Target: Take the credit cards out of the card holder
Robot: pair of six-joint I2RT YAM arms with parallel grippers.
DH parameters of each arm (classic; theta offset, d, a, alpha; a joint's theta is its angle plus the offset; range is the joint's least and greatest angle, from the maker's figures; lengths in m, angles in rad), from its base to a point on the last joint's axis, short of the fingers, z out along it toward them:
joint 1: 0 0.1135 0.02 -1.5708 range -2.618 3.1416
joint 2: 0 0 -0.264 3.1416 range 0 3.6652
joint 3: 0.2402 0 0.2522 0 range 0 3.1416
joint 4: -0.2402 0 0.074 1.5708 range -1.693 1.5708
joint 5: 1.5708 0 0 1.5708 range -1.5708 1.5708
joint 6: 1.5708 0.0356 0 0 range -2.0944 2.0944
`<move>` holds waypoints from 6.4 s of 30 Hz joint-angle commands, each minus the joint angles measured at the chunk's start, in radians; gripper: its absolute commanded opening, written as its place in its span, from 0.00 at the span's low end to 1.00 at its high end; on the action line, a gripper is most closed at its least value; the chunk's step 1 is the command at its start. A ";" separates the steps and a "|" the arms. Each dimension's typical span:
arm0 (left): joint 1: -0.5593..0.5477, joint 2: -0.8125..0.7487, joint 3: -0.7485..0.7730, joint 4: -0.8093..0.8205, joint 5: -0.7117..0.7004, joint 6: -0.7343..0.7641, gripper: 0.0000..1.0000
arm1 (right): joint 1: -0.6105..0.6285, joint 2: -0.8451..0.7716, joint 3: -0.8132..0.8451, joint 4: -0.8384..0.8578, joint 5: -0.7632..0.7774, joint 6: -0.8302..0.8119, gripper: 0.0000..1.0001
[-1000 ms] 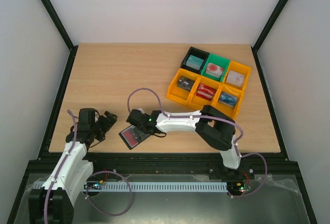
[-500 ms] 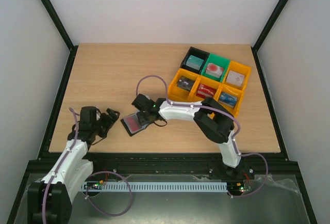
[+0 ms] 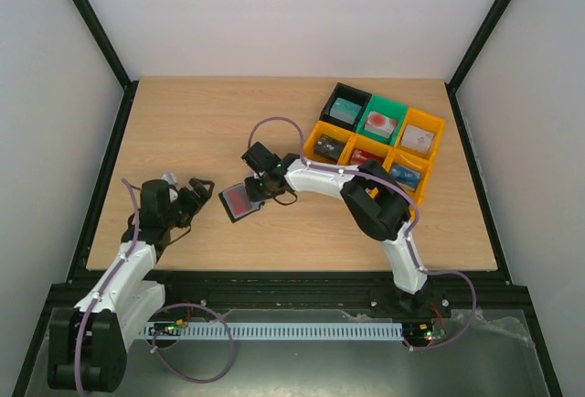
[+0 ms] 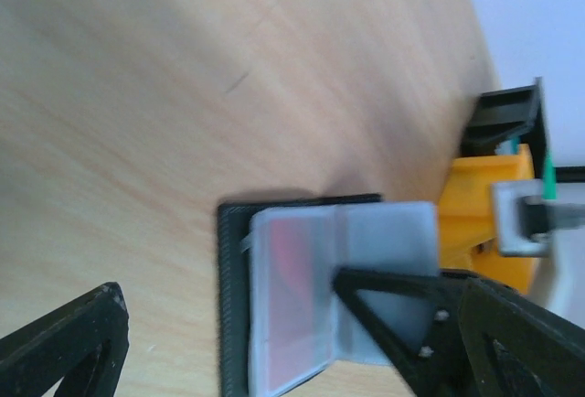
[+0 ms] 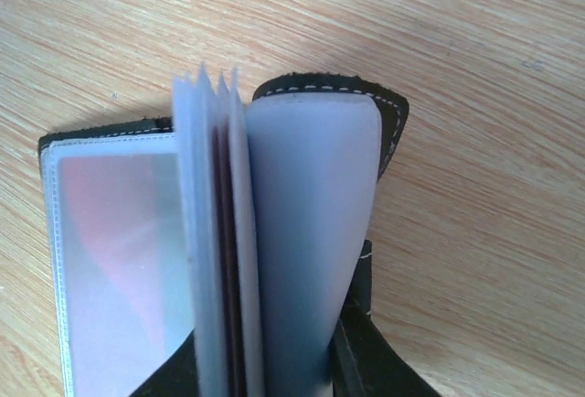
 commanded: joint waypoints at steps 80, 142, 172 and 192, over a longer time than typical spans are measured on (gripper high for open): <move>0.030 -0.271 0.363 0.137 0.609 0.566 0.02 | 0.011 -0.585 -0.048 0.305 -0.448 -0.228 0.52; 0.053 -0.302 0.504 0.144 0.604 0.617 0.27 | -0.191 -0.711 -0.157 0.571 -0.884 -0.066 0.02; 0.014 -0.292 0.470 0.178 0.595 0.699 0.19 | -0.165 -0.707 -0.150 0.562 -0.916 -0.077 0.02; -0.043 -0.279 0.469 0.223 0.638 0.654 0.02 | -0.130 -0.682 -0.144 0.572 -0.864 -0.092 0.21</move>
